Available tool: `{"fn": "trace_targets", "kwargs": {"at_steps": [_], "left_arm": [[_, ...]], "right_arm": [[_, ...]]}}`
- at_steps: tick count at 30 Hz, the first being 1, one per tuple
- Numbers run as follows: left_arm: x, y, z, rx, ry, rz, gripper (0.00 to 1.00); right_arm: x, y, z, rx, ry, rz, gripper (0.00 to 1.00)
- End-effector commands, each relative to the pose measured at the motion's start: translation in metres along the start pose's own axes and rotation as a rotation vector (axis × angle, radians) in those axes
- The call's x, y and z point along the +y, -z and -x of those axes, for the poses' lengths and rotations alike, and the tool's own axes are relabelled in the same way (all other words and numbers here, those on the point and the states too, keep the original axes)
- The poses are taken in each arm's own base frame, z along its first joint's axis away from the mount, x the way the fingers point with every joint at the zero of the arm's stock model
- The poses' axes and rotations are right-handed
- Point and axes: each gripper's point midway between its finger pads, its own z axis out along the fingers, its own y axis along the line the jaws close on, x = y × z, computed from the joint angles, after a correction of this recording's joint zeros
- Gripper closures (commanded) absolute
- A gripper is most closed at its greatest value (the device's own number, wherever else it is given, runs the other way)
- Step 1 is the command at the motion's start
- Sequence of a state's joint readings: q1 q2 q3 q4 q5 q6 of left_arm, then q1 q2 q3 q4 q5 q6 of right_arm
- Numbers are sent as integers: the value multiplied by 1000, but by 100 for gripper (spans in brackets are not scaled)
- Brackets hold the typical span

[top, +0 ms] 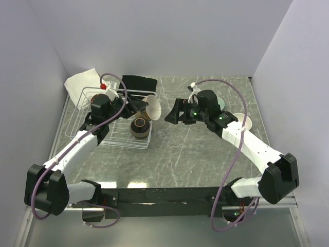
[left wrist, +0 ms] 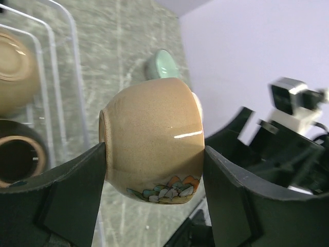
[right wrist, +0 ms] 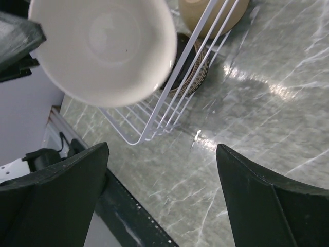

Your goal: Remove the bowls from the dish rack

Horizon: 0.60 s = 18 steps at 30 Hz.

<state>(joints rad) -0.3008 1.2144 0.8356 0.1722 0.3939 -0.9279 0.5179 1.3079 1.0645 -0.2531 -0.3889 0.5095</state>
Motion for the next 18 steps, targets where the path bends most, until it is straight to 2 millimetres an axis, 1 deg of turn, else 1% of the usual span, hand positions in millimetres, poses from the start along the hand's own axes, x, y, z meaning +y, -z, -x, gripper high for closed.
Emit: {"fn": "trace_targets", "kwargs": {"at_steps": [1,4,5,6,7,8,9,10,11,13,14,15,18], "left_arm": [[-76,14,18,-98,-17,-278,99],[-84,13,9,-83,6,-315,99],[-85,12,6,-76,12,-323,99],[-91,13,3,-75,18,-344,99],[-91,12,1,-72,23,-348,99],[-91,11,-1,-69,28,-350,99],[-94,11,-4,-68,31,-359,99],[-95,11,-6,-65,34,-361,99],[-96,11,-7,-65,34,-364,99],[-96,10,-11,-58,37,-365,99],[-96,9,-12,-57,37,-366,99],[-96,8,-16,-49,39,-368,99],[-97,7,-20,-42,43,-377,99]], "right_arm": [[19,1,19,-20,-36,92,9],[19,-5,18,-8,-75,113,12],[16,-7,20,-11,-98,110,13],[11,-10,17,-1,-117,104,15],[10,-12,19,-5,-129,110,16],[8,-13,21,-3,-160,117,19],[5,-15,19,4,-178,121,21],[5,-15,24,-12,-186,139,24],[1,-16,22,2,-225,150,30],[-3,-17,26,-9,-251,165,35],[-5,-18,25,-3,-276,167,41],[-8,-17,28,-10,-283,166,44],[-11,-18,25,-2,-301,165,53]]}}
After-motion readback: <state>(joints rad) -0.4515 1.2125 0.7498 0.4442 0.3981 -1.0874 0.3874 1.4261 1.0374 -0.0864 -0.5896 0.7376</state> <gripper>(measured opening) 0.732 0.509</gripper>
